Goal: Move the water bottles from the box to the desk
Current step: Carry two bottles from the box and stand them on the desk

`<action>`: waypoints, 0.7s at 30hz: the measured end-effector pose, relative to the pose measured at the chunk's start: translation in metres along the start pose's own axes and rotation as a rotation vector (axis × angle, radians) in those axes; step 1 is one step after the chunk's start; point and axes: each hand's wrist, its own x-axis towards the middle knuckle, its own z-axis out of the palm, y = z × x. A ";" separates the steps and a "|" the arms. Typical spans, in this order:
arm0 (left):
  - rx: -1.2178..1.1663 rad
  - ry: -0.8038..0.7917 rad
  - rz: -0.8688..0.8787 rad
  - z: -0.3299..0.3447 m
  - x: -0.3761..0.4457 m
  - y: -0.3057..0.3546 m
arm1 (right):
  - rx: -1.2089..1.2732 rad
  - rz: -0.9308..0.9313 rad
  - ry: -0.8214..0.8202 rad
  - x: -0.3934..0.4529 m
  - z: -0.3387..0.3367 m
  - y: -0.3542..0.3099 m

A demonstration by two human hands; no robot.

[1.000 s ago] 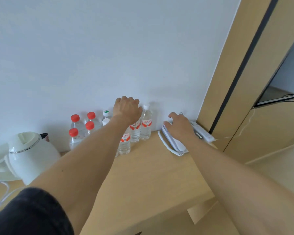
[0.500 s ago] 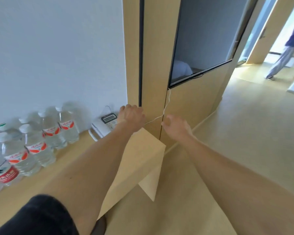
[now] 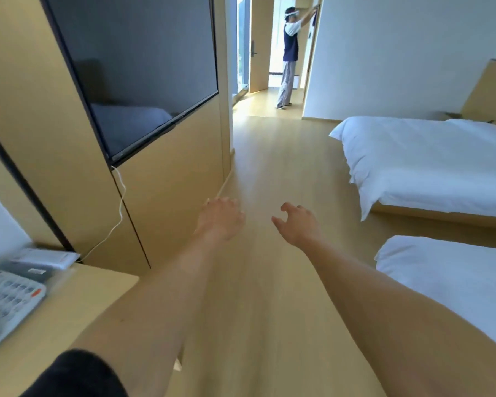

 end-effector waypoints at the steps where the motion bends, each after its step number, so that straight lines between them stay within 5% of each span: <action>1: 0.005 -0.013 0.026 0.003 0.008 0.014 | 0.003 0.032 0.005 0.001 -0.006 0.014; 10: -0.072 -0.175 0.150 0.045 0.092 0.083 | -0.062 0.252 -0.107 0.039 -0.029 0.091; 21: 0.033 -0.349 0.197 0.083 0.259 0.076 | -0.092 0.404 -0.248 0.188 -0.015 0.093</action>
